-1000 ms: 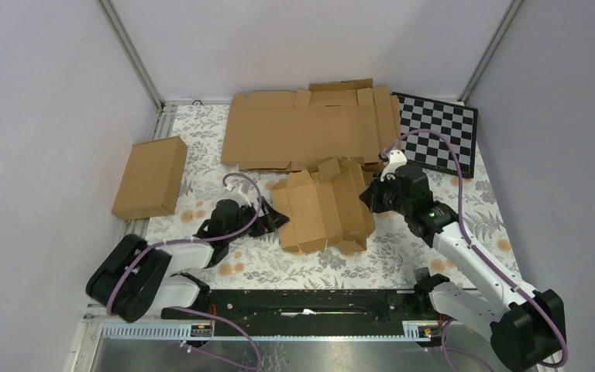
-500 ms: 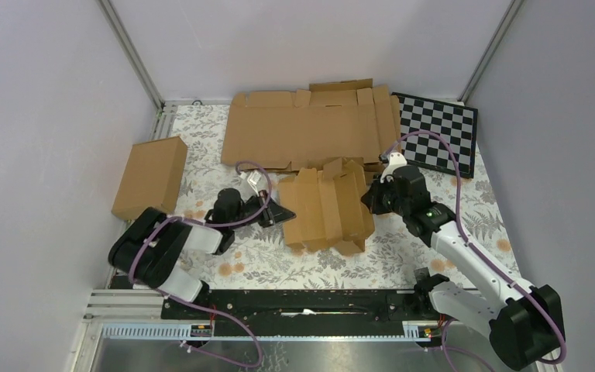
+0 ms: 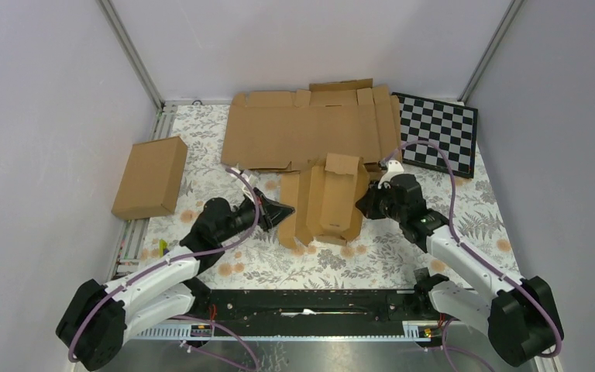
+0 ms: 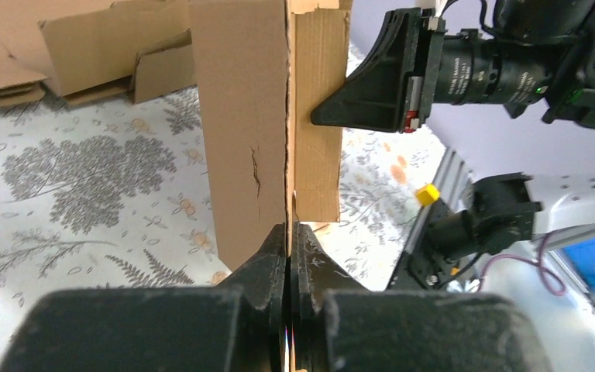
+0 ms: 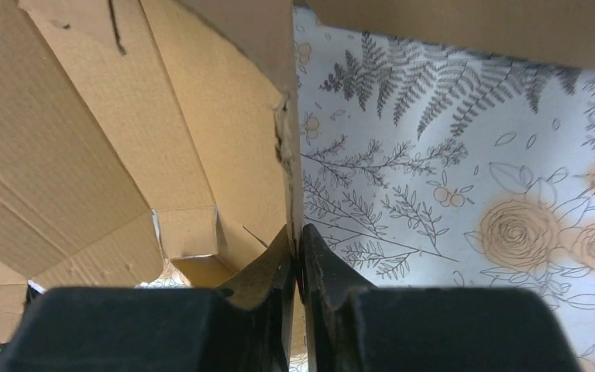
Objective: Fold the paper box
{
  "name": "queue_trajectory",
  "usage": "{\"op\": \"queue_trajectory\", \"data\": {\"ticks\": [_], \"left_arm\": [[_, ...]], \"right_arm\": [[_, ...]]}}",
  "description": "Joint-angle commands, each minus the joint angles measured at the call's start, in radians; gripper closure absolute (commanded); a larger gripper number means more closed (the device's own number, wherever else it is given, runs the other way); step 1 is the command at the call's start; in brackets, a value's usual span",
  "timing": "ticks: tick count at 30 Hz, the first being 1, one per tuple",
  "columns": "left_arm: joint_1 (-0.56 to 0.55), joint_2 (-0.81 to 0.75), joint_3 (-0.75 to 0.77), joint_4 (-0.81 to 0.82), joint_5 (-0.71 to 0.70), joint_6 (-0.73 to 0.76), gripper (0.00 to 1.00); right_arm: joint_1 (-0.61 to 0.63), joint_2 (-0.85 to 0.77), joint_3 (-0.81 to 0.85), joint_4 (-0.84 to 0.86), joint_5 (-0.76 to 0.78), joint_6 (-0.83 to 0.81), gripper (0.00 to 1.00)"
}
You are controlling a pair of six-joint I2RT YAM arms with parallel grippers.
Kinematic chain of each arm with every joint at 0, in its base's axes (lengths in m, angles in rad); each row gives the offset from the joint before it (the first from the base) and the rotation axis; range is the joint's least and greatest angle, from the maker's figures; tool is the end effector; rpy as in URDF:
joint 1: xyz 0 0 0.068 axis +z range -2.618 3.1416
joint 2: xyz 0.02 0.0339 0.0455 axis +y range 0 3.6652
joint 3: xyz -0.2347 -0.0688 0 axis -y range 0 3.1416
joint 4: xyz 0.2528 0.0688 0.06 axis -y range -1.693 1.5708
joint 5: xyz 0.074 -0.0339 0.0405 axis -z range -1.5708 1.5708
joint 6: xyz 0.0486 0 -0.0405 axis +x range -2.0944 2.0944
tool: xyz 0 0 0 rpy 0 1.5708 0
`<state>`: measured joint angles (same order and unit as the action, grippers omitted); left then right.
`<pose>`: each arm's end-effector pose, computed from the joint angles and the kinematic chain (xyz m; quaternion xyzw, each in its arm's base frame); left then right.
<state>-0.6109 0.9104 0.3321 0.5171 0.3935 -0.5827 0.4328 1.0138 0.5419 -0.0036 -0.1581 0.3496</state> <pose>0.1852 -0.1525 0.2036 0.1440 0.7124 -0.4954 0.4757 0.2299 0.1147 0.1954 -0.0765 0.8486 0.2602 0.4541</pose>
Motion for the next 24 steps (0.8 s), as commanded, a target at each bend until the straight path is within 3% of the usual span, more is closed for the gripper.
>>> {"op": "queue_trajectory", "data": {"ticks": [1,8,16,24], "left_arm": [[-0.07,-0.041,-0.045,0.036,-0.179,0.139,1.0],[-0.179,-0.11,-0.126,0.077,-0.238,0.216,1.0],[-0.226,-0.118,-0.177,0.2,-0.251,0.152,1.0],[-0.314,-0.028,-0.142,0.289,-0.318,0.149,1.0]], "right_arm": [[0.001,0.038,-0.056,0.163,-0.054,0.057,0.84],[0.001,-0.038,-0.163,0.232,-0.061,0.05,0.62],[0.005,-0.207,-0.219,0.156,-0.031,0.06,0.51],[0.031,-0.234,-0.255,0.187,0.024,0.161,0.5]]}}
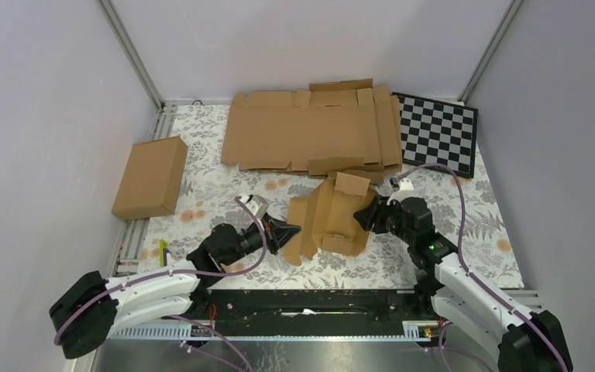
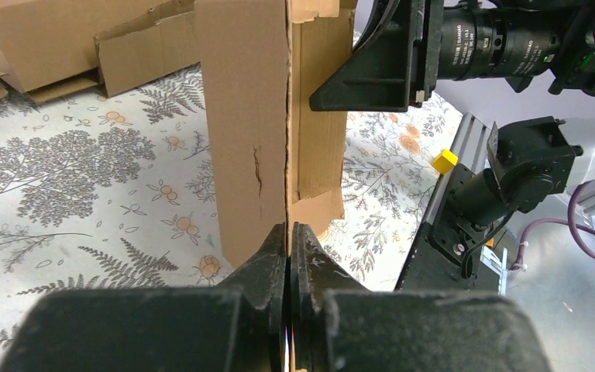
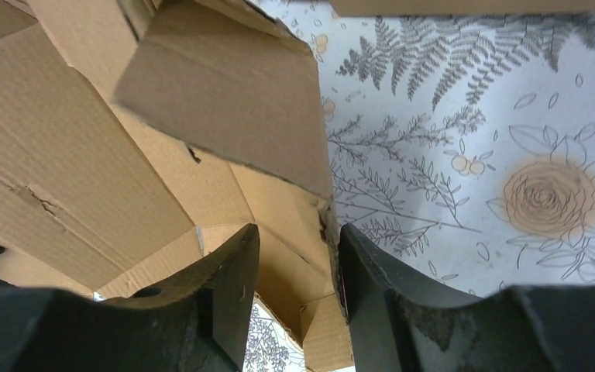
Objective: Fold the paper box
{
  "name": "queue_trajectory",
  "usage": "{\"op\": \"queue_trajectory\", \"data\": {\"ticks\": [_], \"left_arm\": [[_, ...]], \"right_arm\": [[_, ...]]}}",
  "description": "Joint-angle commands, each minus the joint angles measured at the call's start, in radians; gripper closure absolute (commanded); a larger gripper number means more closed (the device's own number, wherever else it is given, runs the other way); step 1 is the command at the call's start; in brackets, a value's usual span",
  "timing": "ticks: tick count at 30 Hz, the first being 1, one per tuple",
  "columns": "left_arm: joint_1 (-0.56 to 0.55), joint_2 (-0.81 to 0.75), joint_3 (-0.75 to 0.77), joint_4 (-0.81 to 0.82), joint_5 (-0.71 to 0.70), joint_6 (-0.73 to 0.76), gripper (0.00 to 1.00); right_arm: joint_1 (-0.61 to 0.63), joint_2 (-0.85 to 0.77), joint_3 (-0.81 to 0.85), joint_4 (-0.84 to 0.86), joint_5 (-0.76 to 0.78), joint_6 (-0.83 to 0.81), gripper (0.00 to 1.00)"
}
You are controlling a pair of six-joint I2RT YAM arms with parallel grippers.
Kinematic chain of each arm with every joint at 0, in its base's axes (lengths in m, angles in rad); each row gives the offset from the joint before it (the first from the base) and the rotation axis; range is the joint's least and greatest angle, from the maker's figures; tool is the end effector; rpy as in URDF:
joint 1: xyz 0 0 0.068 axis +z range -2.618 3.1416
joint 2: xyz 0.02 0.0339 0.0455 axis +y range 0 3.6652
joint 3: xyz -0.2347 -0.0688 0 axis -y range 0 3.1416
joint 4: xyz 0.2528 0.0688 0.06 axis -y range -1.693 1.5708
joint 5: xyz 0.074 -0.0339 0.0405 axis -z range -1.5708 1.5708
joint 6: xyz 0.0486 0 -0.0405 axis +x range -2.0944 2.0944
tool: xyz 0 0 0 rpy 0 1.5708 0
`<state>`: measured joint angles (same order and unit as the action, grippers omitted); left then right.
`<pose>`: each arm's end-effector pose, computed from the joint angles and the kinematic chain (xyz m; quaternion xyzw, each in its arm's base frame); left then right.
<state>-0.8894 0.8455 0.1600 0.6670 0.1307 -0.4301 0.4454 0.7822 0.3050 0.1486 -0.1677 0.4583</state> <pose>0.1337 -0.1750 0.1733 0.2066 0.6830 -0.4653 0.5238 0.1960 0.1025 0.1768 -0.0435 0.8107 0.3145 0.4919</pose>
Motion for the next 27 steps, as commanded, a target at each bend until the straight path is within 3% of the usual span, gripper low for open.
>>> {"op": "queue_trajectory", "data": {"ticks": [1,3,6,8,15,17,20,27], "left_arm": [[-0.045,0.052,0.034,0.148,-0.063,-0.003,1.0],[-0.071,0.08,0.041,0.157,-0.089,0.006,1.0],[-0.106,0.094,0.04,0.158,-0.153,0.011,1.0],[-0.114,0.082,0.036,0.15,-0.19,0.01,1.0],[-0.115,0.008,0.056,-0.008,-0.297,0.009,1.0],[-0.115,-0.01,0.082,-0.081,-0.339,-0.002,1.0],[-0.116,-0.021,0.119,-0.167,-0.367,-0.012,1.0],[-0.111,-0.041,0.12,-0.175,-0.464,0.045,1.0]], "right_arm": [[0.027,0.005,-0.016,0.038,0.034,0.054,0.49],[0.05,0.022,-0.016,0.033,0.047,0.05,0.43],[0.083,0.023,-0.028,0.001,0.068,0.042,0.26],[0.098,0.011,-0.034,-0.047,0.098,0.033,0.23],[0.147,-0.007,-0.014,-0.19,0.246,0.063,0.2],[0.156,0.033,0.003,-0.2,0.306,0.076,0.24],[0.159,0.099,0.024,-0.171,0.339,0.082,0.26],[0.161,0.308,0.118,-0.005,0.354,0.059,0.32]]}}
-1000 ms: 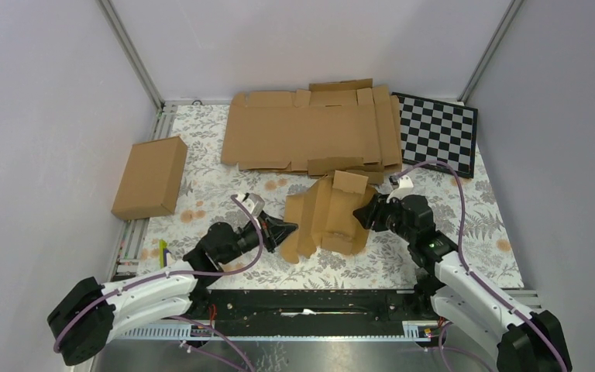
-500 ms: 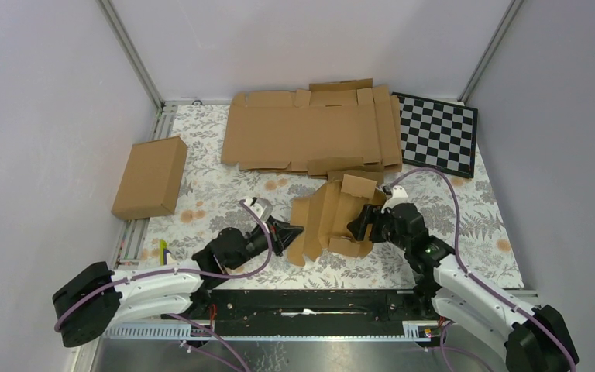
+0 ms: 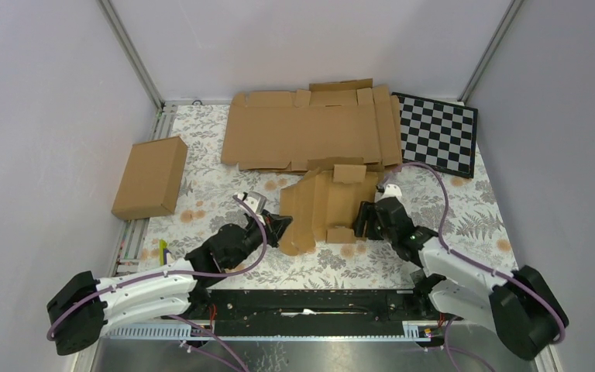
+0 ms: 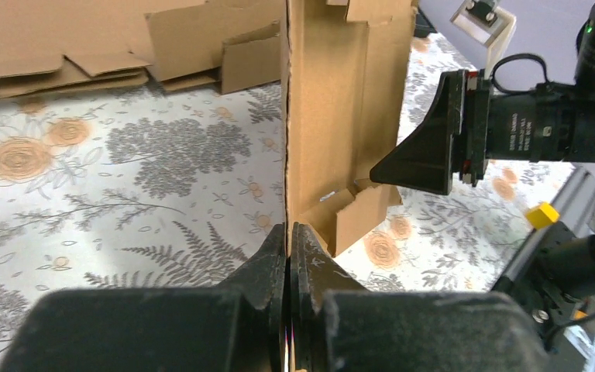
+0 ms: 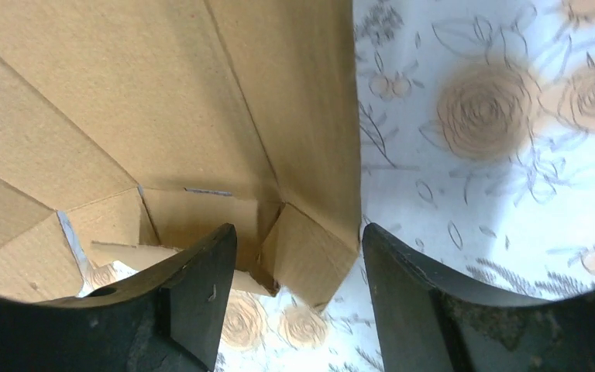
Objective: Fold the paper box
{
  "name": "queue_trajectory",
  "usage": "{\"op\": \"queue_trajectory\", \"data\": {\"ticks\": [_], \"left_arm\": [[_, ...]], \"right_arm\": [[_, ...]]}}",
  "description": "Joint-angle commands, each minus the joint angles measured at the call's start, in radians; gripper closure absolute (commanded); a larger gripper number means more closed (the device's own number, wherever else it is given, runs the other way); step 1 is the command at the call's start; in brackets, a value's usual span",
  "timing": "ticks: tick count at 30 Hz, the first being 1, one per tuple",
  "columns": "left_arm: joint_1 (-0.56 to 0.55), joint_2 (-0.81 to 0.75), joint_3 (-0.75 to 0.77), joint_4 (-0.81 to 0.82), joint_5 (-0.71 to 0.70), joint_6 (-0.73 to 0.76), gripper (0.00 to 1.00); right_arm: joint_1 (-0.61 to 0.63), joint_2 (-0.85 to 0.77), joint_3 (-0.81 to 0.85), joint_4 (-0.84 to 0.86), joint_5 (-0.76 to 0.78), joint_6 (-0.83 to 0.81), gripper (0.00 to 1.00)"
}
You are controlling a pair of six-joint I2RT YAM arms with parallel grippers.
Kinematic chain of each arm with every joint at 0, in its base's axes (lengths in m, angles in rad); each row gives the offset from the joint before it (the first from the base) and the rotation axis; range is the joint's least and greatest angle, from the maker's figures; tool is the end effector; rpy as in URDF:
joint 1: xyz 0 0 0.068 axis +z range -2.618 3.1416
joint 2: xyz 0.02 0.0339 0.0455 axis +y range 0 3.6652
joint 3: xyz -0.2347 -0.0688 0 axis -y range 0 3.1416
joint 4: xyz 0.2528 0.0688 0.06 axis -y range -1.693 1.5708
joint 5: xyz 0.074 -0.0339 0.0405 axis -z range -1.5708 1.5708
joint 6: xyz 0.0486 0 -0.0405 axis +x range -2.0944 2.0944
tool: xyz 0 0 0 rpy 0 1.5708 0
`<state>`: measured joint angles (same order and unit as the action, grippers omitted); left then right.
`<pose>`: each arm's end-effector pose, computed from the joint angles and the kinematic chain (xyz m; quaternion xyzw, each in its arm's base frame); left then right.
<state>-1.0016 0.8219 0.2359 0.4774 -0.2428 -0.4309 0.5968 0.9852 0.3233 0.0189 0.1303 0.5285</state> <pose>0.1308 -0.1828 0.1825 0.1304 0.7318 -0.3672 0.5591 0.1891 0.1209 0.1278 -0.0014 0.8929 0.1889 0.4087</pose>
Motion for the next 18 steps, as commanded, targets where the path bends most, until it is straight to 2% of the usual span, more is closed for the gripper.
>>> {"op": "queue_trajectory", "data": {"ticks": [1,7,12,18], "left_arm": [[0.007,-0.012,0.047,0.024,-0.091,0.063,1.0],[0.076,0.025,0.051,0.079,-0.017,0.137,1.0],[0.081,0.019,0.026,0.139,0.028,0.151,1.0],[0.081,0.019,0.02,0.165,0.078,0.137,1.0]], "right_arm": [[0.011,0.142,0.122,0.146,0.055,-0.018,0.33],[0.011,0.291,0.218,0.196,-0.031,-0.06,0.35],[0.011,0.286,0.181,0.207,-0.07,-0.097,0.36],[0.012,0.283,0.142,0.187,-0.025,-0.125,0.35]]}}
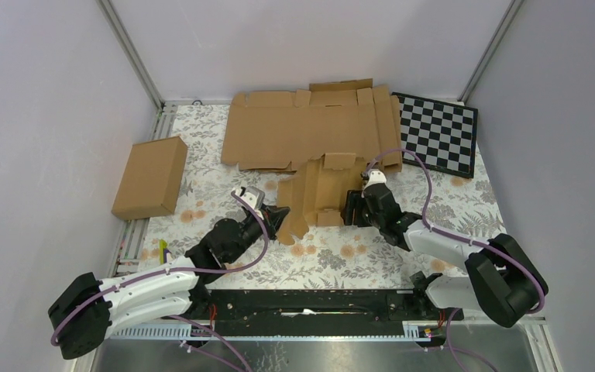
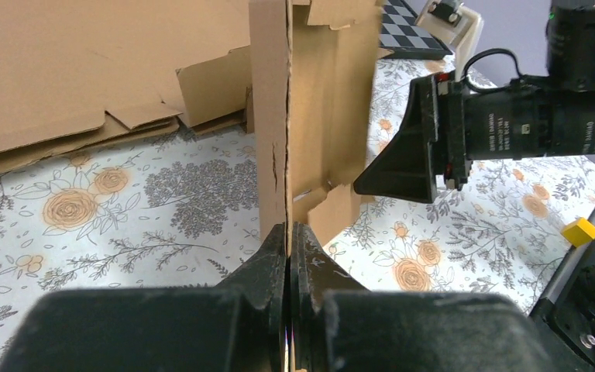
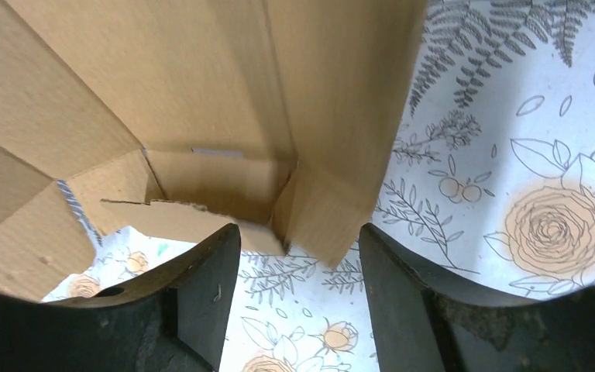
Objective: Fold the paper box
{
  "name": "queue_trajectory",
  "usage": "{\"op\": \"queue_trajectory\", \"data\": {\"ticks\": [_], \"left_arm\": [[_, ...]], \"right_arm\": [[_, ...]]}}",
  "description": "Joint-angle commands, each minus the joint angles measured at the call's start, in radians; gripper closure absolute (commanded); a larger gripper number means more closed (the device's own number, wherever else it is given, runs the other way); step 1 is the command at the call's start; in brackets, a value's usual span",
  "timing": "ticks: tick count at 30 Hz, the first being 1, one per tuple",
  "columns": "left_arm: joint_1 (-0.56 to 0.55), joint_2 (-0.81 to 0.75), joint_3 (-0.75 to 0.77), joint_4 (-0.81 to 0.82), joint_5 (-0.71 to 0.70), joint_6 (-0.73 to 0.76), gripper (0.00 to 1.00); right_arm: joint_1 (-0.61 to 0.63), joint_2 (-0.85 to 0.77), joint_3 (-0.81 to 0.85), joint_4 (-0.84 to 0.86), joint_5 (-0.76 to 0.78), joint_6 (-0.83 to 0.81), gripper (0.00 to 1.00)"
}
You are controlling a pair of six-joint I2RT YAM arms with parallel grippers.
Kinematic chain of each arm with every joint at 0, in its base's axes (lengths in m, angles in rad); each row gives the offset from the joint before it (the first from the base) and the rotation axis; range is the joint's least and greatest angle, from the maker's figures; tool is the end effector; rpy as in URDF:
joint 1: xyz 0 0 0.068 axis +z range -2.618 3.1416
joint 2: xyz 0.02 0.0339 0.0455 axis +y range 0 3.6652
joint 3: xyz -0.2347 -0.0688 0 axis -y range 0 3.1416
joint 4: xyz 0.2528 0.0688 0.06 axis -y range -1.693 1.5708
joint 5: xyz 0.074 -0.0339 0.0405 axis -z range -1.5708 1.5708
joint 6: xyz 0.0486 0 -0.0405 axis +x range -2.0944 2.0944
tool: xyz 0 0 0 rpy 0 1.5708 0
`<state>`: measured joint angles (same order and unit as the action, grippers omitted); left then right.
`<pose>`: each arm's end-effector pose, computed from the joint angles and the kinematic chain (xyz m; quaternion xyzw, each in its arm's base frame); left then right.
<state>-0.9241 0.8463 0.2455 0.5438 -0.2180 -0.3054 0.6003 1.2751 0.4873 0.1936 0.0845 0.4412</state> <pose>0.1459 -0.1757 0.1889 0.1489 0.7111 -0.3291 0.6032 0.2283 0.1513 0.1326 -0.0504 0.8811 0.2008 0.4251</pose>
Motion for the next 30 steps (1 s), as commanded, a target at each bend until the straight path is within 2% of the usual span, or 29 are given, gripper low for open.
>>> {"op": "queue_trajectory", "data": {"ticks": [1,7,12,17,22,26,30], "left_arm": [[0.004,-0.006,0.006,0.103,0.051,0.011,1.0],[0.005,0.018,0.007,0.115,0.066,0.006,1.0],[0.004,0.013,0.013,0.096,0.065,0.019,1.0],[0.004,-0.005,0.043,0.018,0.044,0.04,1.0],[0.004,-0.008,0.066,-0.055,0.019,0.054,1.0],[0.005,-0.011,0.068,-0.057,0.017,0.057,1.0],[0.004,-0.009,0.071,-0.052,0.024,0.049,1.0]], "right_arm": [[0.008,0.004,-0.013,0.005,0.03,-0.038,0.35],[0.011,0.042,0.03,-0.022,0.03,-0.02,0.37],[0.006,-0.029,0.016,0.004,0.108,-0.01,0.13],[-0.077,-0.044,0.04,0.015,0.053,-0.019,0.01],[-0.135,-0.008,0.035,0.136,-0.075,-0.058,0.0],[-0.135,0.118,0.105,0.122,-0.177,-0.083,0.01],[-0.134,0.136,0.081,0.122,-0.227,-0.085,0.14]]}}
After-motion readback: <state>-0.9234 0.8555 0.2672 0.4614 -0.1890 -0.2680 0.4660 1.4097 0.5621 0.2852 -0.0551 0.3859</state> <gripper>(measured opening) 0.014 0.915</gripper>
